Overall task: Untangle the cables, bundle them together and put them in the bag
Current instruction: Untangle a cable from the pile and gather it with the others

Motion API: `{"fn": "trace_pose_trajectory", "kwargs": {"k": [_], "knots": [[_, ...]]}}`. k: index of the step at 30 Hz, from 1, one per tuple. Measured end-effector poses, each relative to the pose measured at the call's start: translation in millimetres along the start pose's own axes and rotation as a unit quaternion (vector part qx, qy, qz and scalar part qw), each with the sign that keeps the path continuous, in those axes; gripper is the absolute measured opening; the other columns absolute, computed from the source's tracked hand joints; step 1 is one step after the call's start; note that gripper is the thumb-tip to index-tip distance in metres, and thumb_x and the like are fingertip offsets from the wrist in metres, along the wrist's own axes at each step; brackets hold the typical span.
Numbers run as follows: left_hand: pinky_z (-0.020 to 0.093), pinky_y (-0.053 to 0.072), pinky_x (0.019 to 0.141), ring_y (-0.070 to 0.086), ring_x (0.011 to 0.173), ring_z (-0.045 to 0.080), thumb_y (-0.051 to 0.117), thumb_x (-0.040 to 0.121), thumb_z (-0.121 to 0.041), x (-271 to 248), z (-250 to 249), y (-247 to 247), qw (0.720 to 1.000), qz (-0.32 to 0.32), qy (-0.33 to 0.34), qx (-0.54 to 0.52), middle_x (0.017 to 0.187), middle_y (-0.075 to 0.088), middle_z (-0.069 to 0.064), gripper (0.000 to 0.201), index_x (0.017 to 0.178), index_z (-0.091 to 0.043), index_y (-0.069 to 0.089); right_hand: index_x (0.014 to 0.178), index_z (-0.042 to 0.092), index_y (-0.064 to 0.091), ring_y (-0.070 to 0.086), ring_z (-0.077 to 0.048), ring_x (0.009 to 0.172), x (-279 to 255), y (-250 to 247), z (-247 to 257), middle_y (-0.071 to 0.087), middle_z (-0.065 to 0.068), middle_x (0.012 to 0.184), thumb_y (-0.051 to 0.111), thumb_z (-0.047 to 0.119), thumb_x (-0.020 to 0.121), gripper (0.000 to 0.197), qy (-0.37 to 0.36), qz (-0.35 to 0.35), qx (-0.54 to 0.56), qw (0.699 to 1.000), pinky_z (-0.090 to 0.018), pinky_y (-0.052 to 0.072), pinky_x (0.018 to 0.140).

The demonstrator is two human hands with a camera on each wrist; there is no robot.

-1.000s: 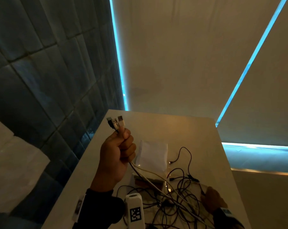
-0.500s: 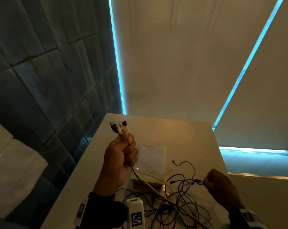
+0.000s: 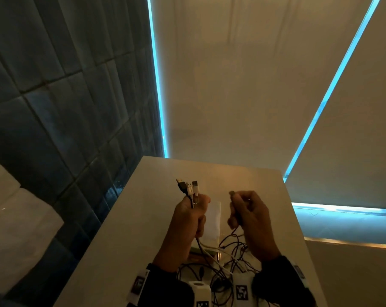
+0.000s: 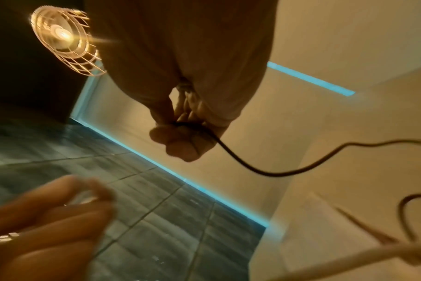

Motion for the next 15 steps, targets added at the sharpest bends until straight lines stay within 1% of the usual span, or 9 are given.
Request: {"fn": "trace_pose_trajectory", "kwargs": {"k": [2, 4, 6, 8, 10, 12, 15], "knots": [[0.020, 0.024, 0.038, 0.024, 0.038, 0.007, 0.051, 0.097, -0.023, 0, 2, 4, 1.000, 0.002, -0.001, 0.021, 0.045, 0.032, -0.008, 0.016, 0.099, -0.009, 0.057, 0.093, -0.001, 0.052, 0.044, -0.024, 0.044, -6, 23, 13, 0.054, -0.008, 0.061, 0.054, 0.023, 0.091, 0.024, -0.005, 0.041, 0.016, 0.999, -0.030, 0.042, 0.042], [0.022, 0.025, 0.040, 0.026, 0.040, 0.009, 0.053, 0.096, -0.024, -1, 3, 7, 1.000, 0.009, -0.002, 0.024, 0.048, 0.034, -0.005, 0.014, 0.095, -0.011, 0.057, 0.092, -0.001, 0.051, 0.042, -0.020, 0.041, -12, 37, 20, 0.054, -0.007, 0.058, 0.057, 0.028, 0.088, 0.030, -0.001, 0.063, 0.026, 0.998, -0.027, 0.039, 0.039], [0.023, 0.026, 0.040, 0.027, 0.041, 0.010, 0.053, 0.095, -0.023, -1, 1, 6, 1.000, 0.009, 0.008, 0.019, 0.049, 0.035, -0.005, 0.016, 0.090, -0.008, 0.056, 0.091, -0.001, 0.050, 0.039, -0.020, 0.040, -14, 42, 20, 0.053, -0.008, 0.057, 0.058, 0.031, 0.087, 0.033, 0.014, 0.064, 0.041, 0.997, -0.026, 0.035, 0.039], [0.021, 0.026, 0.039, 0.025, 0.040, 0.009, 0.052, 0.095, -0.022, -2, -2, 3, 1.000, 0.003, 0.027, -0.002, 0.048, 0.034, -0.006, 0.020, 0.092, -0.002, 0.055, 0.091, -0.002, 0.050, 0.037, -0.020, 0.041, -16, 43, 16, 0.051, -0.008, 0.055, 0.058, 0.033, 0.087, 0.036, 0.035, 0.073, 0.038, 0.996, -0.026, 0.034, 0.039], [0.021, 0.024, 0.038, 0.022, 0.040, 0.009, 0.051, 0.095, -0.023, -2, -5, -2, 0.998, -0.005, 0.046, -0.035, 0.048, 0.031, -0.004, 0.023, 0.094, -0.001, 0.058, 0.090, 0.000, 0.053, 0.038, -0.020, 0.044, -20, 44, 12, 0.050, -0.009, 0.056, 0.058, 0.032, 0.088, 0.032, 0.047, 0.102, 0.020, 0.993, -0.026, 0.035, 0.041], [0.021, 0.022, 0.038, 0.019, 0.040, 0.010, 0.049, 0.095, -0.025, -1, -8, -5, 0.997, -0.014, 0.059, -0.054, 0.048, 0.028, -0.003, 0.025, 0.094, -0.003, 0.060, 0.084, 0.001, 0.058, 0.037, -0.020, 0.046, -24, 43, 11, 0.047, -0.010, 0.055, 0.058, 0.029, 0.087, 0.028, 0.044, 0.121, 0.012, 0.992, -0.026, 0.036, 0.042], [0.021, 0.023, 0.038, 0.021, 0.040, 0.009, 0.052, 0.090, -0.031, 0, -9, 2, 0.997, 0.002, 0.064, -0.051, 0.048, 0.029, -0.003, 0.028, 0.096, -0.006, 0.062, 0.079, 0.000, 0.060, 0.035, -0.019, 0.045, -24, 41, 18, 0.045, -0.008, 0.053, 0.057, 0.026, 0.088, 0.027, 0.018, 0.100, 0.016, 0.995, -0.026, 0.034, 0.041]]}}
Point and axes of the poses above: each hand's wrist, its own x-axis towards the middle knuckle, its own y-axis out of the palm, z = x × y, the point moved 8 cm from there along x, towards the middle knuckle
